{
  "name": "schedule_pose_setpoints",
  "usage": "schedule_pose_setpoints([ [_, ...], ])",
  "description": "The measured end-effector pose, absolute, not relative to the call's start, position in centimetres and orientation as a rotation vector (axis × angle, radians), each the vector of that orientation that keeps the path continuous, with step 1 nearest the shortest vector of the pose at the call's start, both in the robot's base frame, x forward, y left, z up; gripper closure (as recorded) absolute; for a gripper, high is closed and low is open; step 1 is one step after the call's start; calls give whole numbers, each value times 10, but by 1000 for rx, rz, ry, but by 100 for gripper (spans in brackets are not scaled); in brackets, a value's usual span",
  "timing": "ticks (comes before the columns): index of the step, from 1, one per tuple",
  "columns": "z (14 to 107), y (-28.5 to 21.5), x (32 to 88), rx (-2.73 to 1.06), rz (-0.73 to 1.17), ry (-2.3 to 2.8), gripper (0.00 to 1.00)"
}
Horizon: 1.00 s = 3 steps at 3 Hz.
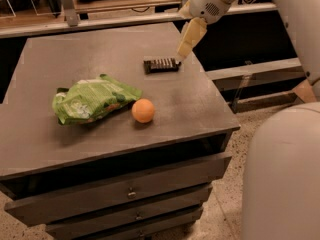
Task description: Pick rxbar chocolate
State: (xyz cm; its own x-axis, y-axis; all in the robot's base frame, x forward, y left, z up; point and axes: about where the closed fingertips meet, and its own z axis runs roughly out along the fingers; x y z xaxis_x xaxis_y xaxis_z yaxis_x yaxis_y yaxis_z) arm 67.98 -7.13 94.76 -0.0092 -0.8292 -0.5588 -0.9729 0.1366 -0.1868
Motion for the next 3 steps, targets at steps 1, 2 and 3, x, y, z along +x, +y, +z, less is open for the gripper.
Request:
schedule_pose_setpoints([
  [1,922,-50,700,-1670,446,1904,0],
  [2,898,-37,709,-1637,509,1935,0],
  [3,867,-27,715,-1630,535,1933,0],
])
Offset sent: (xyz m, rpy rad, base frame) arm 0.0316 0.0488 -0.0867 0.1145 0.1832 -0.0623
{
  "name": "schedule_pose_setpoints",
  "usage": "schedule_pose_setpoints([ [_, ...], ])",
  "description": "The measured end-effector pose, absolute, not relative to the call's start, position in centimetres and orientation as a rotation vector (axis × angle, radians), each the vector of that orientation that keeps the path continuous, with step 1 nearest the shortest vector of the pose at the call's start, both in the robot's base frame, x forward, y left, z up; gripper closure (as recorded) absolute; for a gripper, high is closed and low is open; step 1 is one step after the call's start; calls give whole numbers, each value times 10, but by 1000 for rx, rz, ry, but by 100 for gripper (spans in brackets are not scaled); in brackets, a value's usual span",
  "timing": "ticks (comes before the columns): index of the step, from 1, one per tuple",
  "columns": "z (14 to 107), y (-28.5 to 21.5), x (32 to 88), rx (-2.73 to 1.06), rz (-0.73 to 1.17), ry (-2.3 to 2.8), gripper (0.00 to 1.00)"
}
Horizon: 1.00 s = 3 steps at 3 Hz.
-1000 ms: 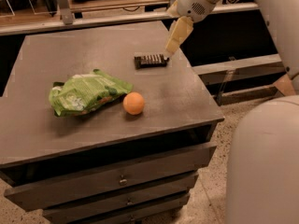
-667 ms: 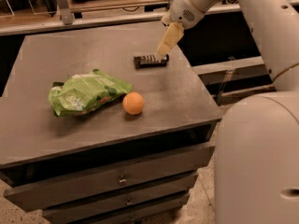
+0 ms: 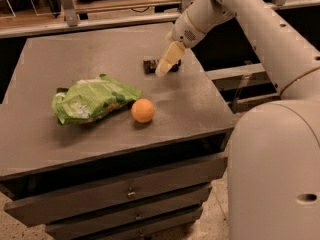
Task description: Pick rxbar chocolate
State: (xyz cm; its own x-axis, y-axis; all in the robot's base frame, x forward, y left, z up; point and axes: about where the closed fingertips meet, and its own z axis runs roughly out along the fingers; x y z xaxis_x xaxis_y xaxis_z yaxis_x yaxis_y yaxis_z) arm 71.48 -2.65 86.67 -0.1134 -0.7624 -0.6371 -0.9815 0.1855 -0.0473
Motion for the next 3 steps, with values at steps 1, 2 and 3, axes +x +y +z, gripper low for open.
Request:
schedule_pose_setpoints([
  [1,847,-24,720,-1646,520,1924,0],
  [2,830,-23,722,-1655,531,1922,18],
  [3,823,-25,722,-1663,540,1918,41],
])
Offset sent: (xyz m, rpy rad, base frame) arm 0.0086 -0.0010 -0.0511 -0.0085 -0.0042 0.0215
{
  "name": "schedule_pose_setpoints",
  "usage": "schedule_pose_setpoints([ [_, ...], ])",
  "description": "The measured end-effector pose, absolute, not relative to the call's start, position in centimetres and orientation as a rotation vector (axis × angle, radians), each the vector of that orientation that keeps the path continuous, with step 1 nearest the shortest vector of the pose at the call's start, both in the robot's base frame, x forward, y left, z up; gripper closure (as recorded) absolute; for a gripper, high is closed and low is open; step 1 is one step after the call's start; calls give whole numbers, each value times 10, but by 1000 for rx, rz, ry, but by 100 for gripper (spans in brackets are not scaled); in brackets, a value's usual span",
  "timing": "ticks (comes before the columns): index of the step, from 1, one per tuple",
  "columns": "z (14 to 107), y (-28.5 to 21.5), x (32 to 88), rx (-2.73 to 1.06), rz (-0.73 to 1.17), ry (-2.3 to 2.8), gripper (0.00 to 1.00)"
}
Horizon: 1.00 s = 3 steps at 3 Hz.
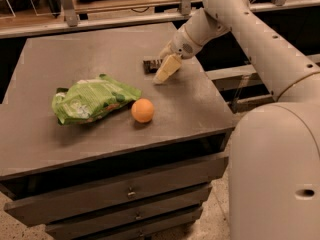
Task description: Pick rxbar chocolate
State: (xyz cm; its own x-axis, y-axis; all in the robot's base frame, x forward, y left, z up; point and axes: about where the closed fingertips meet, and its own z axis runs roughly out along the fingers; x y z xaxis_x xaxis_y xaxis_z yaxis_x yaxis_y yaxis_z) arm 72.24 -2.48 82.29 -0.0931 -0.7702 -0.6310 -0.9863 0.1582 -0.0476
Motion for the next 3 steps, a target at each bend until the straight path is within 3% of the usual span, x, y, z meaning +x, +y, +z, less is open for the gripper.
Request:
schedule_pose_setpoints([
  [2,828,-26,722,-1670,554,1907,88],
  [3,830,-26,721,-1670,554,1907,100],
])
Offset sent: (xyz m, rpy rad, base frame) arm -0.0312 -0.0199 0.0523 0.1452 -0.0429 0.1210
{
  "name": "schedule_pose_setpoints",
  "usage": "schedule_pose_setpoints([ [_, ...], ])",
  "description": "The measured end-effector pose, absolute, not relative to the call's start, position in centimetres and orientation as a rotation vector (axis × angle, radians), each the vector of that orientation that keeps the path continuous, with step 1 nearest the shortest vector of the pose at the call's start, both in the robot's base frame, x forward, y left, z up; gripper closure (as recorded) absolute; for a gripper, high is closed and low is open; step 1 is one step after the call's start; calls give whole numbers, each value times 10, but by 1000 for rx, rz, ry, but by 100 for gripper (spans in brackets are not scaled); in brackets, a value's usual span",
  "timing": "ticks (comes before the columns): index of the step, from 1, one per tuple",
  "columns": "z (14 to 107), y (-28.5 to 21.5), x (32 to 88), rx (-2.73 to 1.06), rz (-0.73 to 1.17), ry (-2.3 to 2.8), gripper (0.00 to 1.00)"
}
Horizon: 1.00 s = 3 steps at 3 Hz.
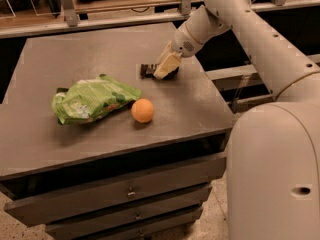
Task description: Pick rxbar chocolate
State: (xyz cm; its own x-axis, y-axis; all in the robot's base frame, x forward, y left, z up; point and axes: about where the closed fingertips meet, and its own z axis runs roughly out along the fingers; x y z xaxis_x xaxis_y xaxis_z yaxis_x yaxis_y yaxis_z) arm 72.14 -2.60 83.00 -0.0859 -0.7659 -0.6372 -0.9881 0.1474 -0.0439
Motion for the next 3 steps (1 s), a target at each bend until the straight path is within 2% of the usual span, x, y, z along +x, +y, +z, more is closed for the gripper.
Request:
schedule_pose_setpoints([
  [2,922,-54,698,-1618,590,1704,100],
  [3,938,-56,699,-1604,583,1672,100],
])
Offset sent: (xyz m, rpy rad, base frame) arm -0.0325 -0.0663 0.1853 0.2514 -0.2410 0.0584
